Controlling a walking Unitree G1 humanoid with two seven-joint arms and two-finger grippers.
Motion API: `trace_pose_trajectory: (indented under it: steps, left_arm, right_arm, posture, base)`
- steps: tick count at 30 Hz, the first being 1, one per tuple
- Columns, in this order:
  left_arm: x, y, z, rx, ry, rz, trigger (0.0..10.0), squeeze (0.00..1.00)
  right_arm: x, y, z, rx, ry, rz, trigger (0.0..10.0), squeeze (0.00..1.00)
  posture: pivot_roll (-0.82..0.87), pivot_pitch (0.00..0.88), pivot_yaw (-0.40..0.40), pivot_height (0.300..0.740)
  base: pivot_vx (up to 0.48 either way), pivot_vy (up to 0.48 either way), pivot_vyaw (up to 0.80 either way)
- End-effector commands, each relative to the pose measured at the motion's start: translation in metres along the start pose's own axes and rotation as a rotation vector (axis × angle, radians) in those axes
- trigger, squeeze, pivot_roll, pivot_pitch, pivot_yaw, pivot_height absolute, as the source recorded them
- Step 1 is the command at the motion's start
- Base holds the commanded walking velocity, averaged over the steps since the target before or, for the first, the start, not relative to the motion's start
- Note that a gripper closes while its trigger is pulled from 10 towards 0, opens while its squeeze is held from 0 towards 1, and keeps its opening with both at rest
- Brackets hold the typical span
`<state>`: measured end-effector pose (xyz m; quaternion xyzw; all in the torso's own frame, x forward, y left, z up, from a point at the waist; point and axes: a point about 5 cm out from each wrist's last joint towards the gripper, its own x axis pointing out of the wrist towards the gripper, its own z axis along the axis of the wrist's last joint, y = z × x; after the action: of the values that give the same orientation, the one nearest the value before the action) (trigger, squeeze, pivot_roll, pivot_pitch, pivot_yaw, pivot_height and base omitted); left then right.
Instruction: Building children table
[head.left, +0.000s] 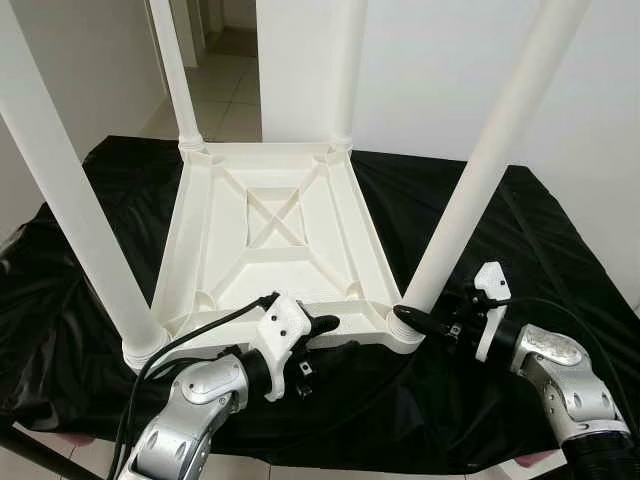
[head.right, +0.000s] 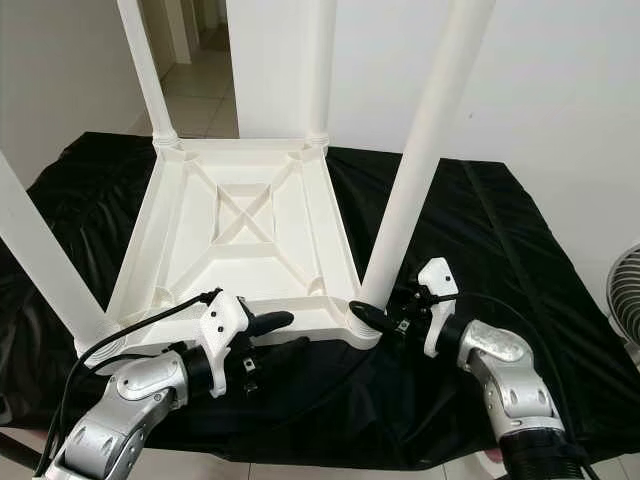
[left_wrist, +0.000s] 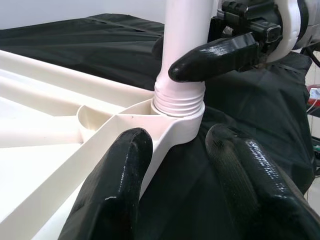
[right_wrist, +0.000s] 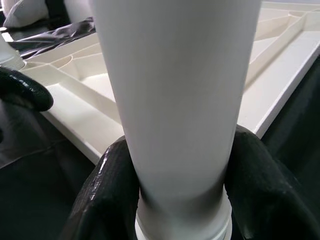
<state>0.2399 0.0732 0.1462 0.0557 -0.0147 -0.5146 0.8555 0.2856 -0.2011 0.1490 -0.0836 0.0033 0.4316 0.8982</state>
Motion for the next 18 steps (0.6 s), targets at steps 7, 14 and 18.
trace_pose_trajectory:
  steps: [7,14,18]
  left_arm:
    - [0.003,-0.001,0.000,-0.002,-0.003,0.009,10.0,0.00]
    - [0.004,-0.003,0.000,-0.009,-0.005,0.004,10.0,0.00]
    - [0.004,-0.003,0.000,-0.012,-0.005,0.005,10.0,0.00]
  right_arm:
    - [-0.004,0.009,-0.010,0.093,-0.030,-0.215,0.0,0.00]
    - [-0.003,0.023,-0.014,0.105,-0.015,-0.371,0.0,0.00]
    - [0.000,0.031,-0.015,0.135,-0.001,-0.499,0.0,0.00]
  posture:
    - [-0.03,0.022,-0.048,0.740]
    - [-0.03,0.029,-0.051,0.740]
    - [-0.03,0.037,-0.055,0.740]
  base:
    - [0.000,0.000,0.00]
    - [0.000,0.000,0.00]
    - [0.000,0.000,0.00]
